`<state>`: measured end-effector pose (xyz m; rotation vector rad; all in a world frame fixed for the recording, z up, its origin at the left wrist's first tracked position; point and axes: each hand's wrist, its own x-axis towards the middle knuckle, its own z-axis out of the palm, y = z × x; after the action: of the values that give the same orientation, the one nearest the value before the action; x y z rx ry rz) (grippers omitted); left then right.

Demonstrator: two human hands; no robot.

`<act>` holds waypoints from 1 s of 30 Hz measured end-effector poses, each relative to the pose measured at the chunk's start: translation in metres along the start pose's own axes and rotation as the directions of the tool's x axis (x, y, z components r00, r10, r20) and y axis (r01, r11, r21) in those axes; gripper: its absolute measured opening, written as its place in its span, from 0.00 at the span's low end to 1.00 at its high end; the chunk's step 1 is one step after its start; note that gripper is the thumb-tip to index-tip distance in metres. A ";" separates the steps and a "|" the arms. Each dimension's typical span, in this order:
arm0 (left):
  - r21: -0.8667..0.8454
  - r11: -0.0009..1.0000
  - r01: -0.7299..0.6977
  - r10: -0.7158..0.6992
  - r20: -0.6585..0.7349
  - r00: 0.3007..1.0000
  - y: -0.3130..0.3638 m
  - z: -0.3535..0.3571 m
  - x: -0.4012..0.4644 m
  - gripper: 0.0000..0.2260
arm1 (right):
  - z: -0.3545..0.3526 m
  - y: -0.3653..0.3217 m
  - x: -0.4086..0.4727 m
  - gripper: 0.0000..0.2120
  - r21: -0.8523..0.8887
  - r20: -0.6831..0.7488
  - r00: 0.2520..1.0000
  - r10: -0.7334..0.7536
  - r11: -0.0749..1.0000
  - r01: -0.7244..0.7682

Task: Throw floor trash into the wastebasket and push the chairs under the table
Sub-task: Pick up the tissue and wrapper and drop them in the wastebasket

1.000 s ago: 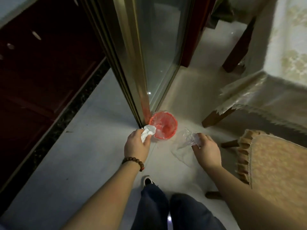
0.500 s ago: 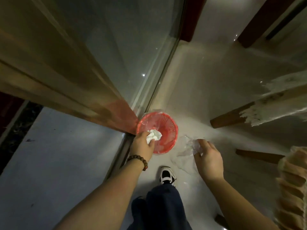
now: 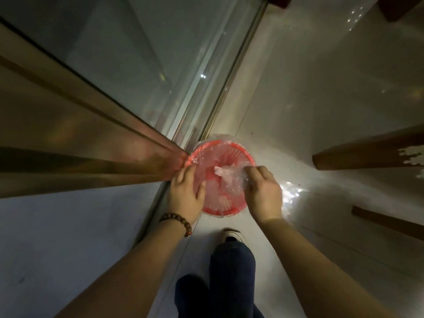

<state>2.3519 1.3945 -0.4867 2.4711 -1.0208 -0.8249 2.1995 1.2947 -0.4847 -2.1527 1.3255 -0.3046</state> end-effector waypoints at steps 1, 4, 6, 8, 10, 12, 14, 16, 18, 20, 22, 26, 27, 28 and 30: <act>-0.026 1.000 -0.015 0.015 -0.011 1.000 -0.005 0.000 0.000 0.21 | 0.014 -0.002 0.011 0.15 -0.007 0.003 0.999 -0.051 0.999 0.051; -0.046 0.994 -0.094 0.094 -0.012 0.996 -0.021 0.004 -0.001 0.21 | 0.066 0.010 0.041 0.14 -0.056 0.116 0.990 -0.079 0.995 0.085; -0.049 0.992 -0.116 0.117 0.011 0.993 -0.034 0.010 0.000 0.22 | 0.102 0.027 0.053 0.17 -0.095 0.219 0.976 0.001 0.995 0.021; -0.045 0.991 -0.124 0.125 0.014 0.992 -0.047 0.017 0.000 0.23 | 0.132 0.041 0.060 0.21 -0.126 0.303 0.948 0.098 0.990 -0.062; -0.044 0.993 -0.111 0.112 0.009 0.994 -0.054 0.022 0.000 0.24 | 0.151 0.049 0.063 0.26 -0.143 0.368 0.914 0.169 0.982 -0.124; -0.048 0.994 -0.097 0.097 0.007 0.995 -0.055 0.025 0.001 0.25 | 0.159 0.053 0.062 0.32 -0.168 0.412 0.891 0.193 0.977 -0.134; -0.056 0.995 -0.087 0.087 0.007 0.996 -0.050 0.021 0.000 0.25 | 0.156 0.054 0.056 0.37 -0.190 0.442 0.874 0.203 0.973 -0.130; -0.066 0.993 -0.101 0.102 0.011 0.995 -0.040 0.012 -0.006 0.26 | 0.143 0.049 0.047 0.39 -0.189 0.453 0.864 0.220 0.971 -0.148; -0.054 0.992 -0.113 0.114 0.016 0.993 -0.027 -0.001 -0.016 0.26 | 0.120 0.040 0.036 0.39 -0.163 0.441 0.869 0.225 0.972 -0.169; -0.028 0.994 -0.108 0.109 0.016 0.994 -0.011 -0.019 -0.030 0.26 | 0.088 0.024 0.022 0.39 -0.138 0.405 0.891 0.203 0.978 -0.160; -0.006 0.993 -0.118 0.118 0.018 0.993 0.010 -0.043 -0.046 0.26 | 0.045 0.003 0.007 0.39 -0.113 0.345 0.923 0.171 0.984 -0.140; 0.020 0.988 -0.155 0.154 0.018 0.988 0.062 -0.098 -0.087 0.26 | -0.055 -0.049 -0.031 0.35 -0.056 0.213 0.969 0.127 0.992 -0.117; 0.027 0.986 -0.163 0.162 0.017 0.987 0.076 -0.112 -0.098 0.27 | -0.083 -0.062 -0.041 0.34 -0.048 0.188 0.973 0.131 0.991 -0.124; 0.042 0.984 -0.176 0.175 0.018 0.984 0.090 -0.126 -0.108 0.27 | -0.110 -0.074 -0.051 0.33 -0.042 0.162 0.977 0.138 0.990 -0.133; 0.076 0.975 -0.209 0.207 0.027 0.978 0.116 -0.153 -0.129 0.27 | -0.163 -0.096 -0.074 0.32 -0.050 0.104 0.983 0.151 0.988 -0.146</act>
<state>2.3133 1.4224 -0.2600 2.3704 -1.3161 -0.7561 2.1568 1.3323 -0.2896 -2.0600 1.4324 -0.1005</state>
